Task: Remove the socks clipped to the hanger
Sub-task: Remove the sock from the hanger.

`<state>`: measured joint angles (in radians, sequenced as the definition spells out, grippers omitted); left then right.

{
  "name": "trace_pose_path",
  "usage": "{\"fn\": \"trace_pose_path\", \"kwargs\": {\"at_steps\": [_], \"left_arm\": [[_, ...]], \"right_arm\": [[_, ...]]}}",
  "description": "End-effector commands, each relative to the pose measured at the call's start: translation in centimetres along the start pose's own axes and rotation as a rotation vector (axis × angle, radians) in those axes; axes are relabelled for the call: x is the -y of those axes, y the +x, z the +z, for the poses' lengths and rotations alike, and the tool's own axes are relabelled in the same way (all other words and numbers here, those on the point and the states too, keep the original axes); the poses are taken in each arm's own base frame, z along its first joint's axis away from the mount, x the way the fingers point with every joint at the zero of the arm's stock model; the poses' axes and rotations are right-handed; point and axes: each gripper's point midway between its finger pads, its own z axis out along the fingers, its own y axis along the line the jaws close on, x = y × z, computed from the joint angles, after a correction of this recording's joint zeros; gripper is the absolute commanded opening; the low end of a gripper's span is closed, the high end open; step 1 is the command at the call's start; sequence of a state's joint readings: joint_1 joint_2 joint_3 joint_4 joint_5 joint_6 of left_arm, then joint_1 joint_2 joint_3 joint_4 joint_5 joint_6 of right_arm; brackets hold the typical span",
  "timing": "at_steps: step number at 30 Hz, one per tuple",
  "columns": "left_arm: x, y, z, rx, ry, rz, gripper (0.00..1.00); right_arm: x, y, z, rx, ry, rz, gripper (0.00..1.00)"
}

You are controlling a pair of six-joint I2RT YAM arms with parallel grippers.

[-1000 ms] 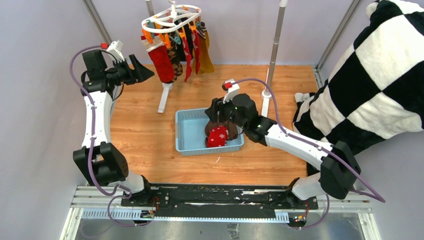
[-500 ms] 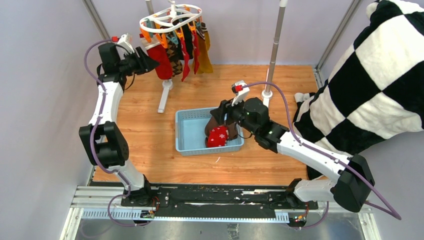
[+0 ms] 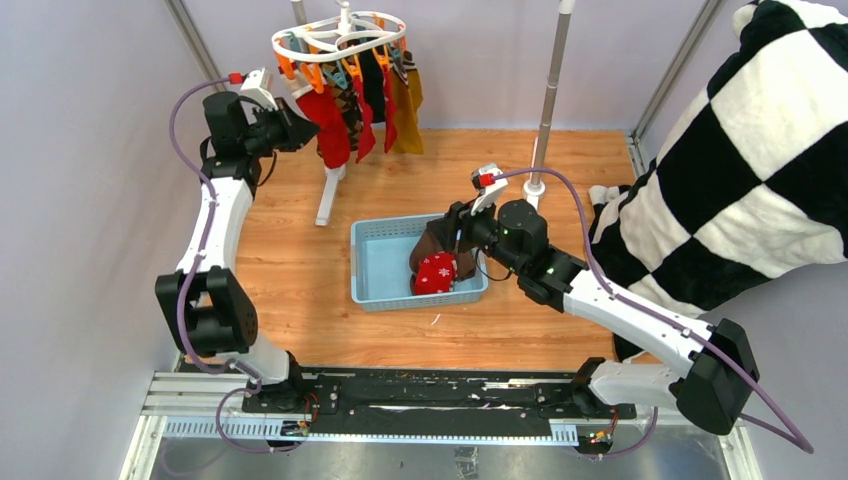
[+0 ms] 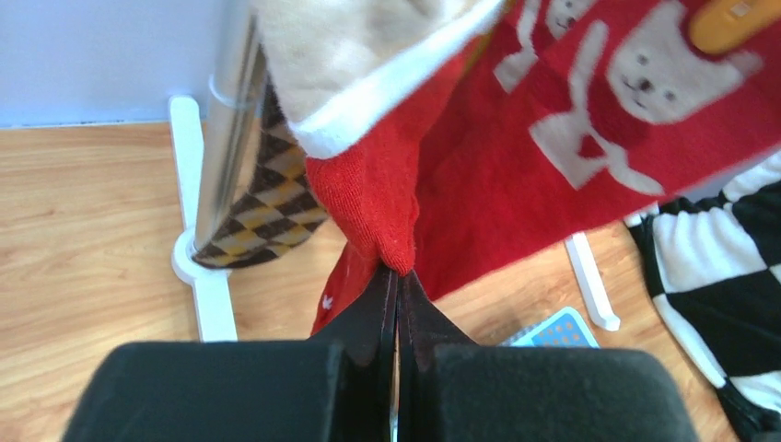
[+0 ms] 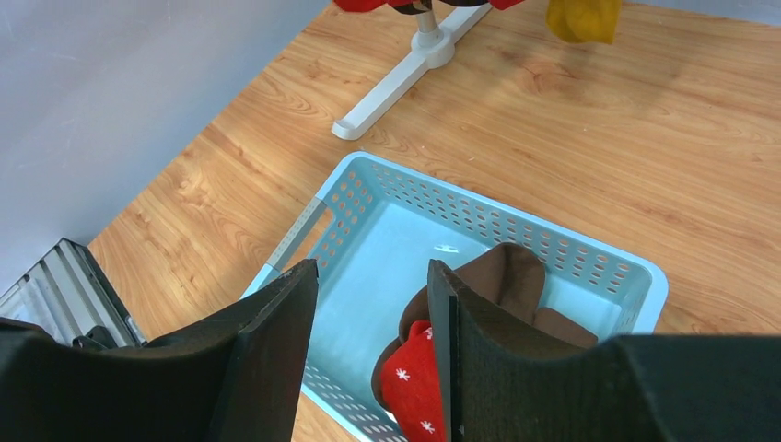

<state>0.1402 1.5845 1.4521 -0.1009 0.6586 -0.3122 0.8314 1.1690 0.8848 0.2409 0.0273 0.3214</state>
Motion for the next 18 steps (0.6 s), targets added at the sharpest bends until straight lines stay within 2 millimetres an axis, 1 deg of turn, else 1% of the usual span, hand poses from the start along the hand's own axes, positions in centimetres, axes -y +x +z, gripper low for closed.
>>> {"fn": "trace_pose_path", "kwargs": {"at_steps": [1,7,10,11,17,18], "left_arm": [[3.0,-1.1,-2.9,0.055,-0.017,0.101,0.0],[6.5,-1.0,-7.2,0.076,-0.042,0.163,0.0],[8.4,-1.7,-9.0,0.084,-0.036,0.174,0.0],[9.2,-2.3,-9.6,0.093,-0.03,0.182,0.0],[13.0,-3.8,-12.2,0.095,-0.007,0.201,0.0],[13.4,-4.2,-12.7,0.104,-0.011,0.205,0.0]], "right_arm": [[-0.4,-0.4,-0.7,0.022,-0.009,-0.01,0.52],[-1.1,-1.5,-0.5,0.051,-0.039,-0.004,0.54],[-2.1,-2.2,-0.2,0.058,-0.082,0.001,0.56],[-2.4,-2.6,-0.1,0.064,-0.094,0.004,0.57],[-4.0,-4.5,0.2,0.092,-0.151,0.009,0.6],[-4.3,-4.8,0.1,0.096,-0.16,0.009,0.6]]}}
